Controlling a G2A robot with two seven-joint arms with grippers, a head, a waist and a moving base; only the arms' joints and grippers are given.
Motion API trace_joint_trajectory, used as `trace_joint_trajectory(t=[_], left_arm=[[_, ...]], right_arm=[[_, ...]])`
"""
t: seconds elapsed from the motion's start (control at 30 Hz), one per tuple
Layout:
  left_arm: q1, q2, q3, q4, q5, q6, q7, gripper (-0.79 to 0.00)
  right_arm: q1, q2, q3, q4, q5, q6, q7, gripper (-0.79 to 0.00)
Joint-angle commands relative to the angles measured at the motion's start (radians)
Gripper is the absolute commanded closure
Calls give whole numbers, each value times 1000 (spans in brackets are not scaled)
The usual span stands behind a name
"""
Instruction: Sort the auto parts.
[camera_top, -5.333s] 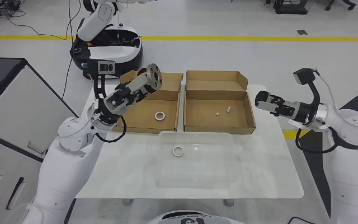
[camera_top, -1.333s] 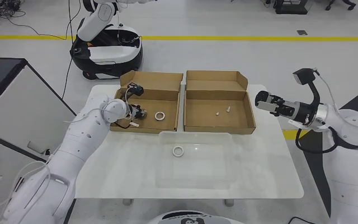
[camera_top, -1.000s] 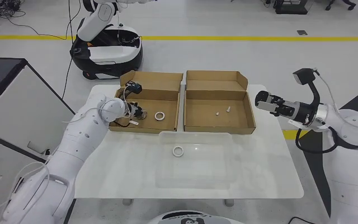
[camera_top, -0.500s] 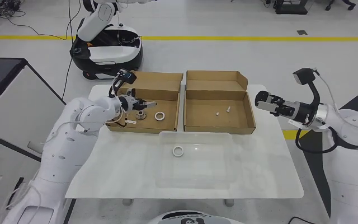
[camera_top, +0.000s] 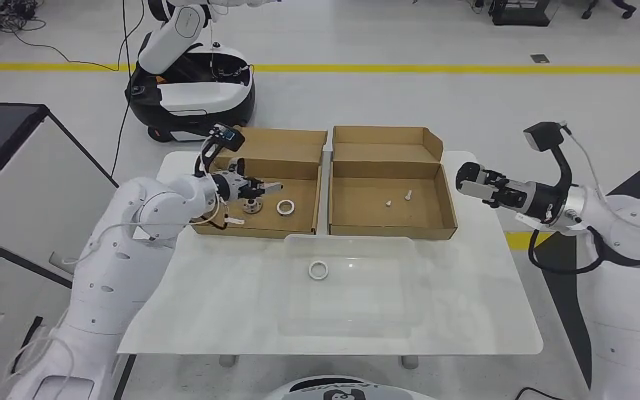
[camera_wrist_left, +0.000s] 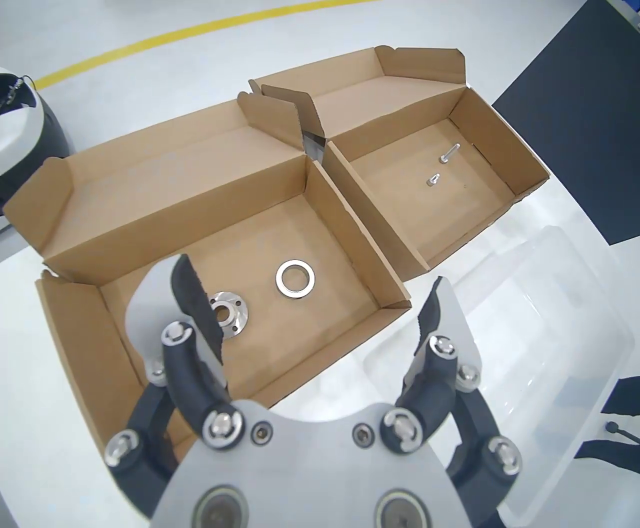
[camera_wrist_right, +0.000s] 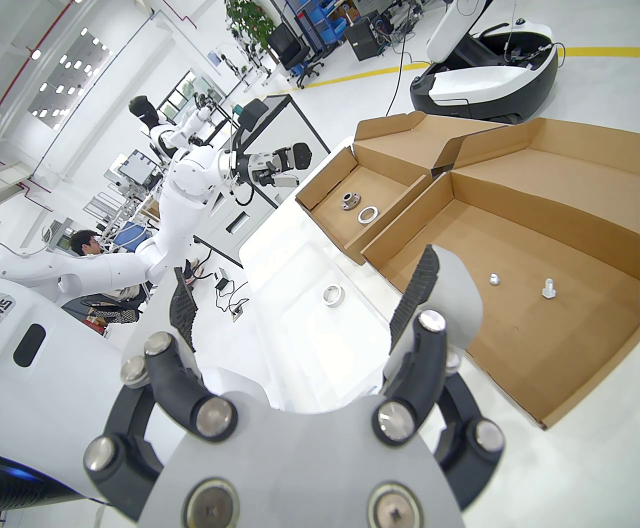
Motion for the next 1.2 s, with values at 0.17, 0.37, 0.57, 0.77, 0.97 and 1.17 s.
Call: trace_joint_trajectory(t=[0.17,0.37,0.57,0.77,0.97,1.17], left_arm=[[-1,3,23,-6,33,-27,-76,-785],[-98,-13,147,-72,91,54,-288,-785],[-219,-41,278,-116,87,126,-463,-785],[-302,-71,389,-134,45,157,-547,-785],[-343,-89,474,-176,19,42,-577,-785],[-361,-92,485,-193,-81,-48,-590,-785]], right_arm=[[0,0,0,0,0,0,0,-785],[0,0,0,0,0,0,0,-785],[0,0,0,0,0,0,0,-785],[0,0,0,0,0,0,0,-785],[0,0,0,0,0,0,0,-785],[0,0,0,0,0,0,0,-785]])
